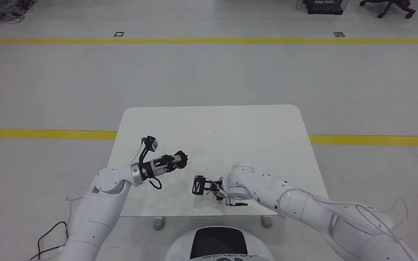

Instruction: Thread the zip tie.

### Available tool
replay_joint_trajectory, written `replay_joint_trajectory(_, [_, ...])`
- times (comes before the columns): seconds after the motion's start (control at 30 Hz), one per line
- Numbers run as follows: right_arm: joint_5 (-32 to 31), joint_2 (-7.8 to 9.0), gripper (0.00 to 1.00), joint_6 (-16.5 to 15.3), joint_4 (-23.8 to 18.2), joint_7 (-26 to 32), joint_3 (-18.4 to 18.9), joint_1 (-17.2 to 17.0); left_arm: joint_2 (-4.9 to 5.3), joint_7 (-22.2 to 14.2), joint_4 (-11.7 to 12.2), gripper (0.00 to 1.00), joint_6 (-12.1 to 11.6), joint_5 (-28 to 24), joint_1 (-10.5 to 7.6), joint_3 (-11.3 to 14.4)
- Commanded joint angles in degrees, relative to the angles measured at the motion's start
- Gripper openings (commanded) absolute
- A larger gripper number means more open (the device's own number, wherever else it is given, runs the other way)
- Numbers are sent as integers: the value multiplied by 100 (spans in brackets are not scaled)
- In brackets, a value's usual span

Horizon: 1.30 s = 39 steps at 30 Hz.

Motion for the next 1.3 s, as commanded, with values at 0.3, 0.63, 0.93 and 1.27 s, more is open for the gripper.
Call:
replay_joint_trajectory(0.3, [-10,30,0,0,-51,35,22,-20,0,0,0,0,0,0,0,0])
replay_joint_trajectory(0.63, [-238,259,0,21,-565,57,306,-217,0,0,0,0,0,0,0,0])
replay_joint_trajectory(0.93, [-478,853,0,0,-1432,-230,877,-686,0,0,0,0,0,0,0,0])
replay_joint_trajectory(1.27, [-194,1649,0,0,-2051,-1458,1273,-1064,0,0,0,0,0,0,0,0])
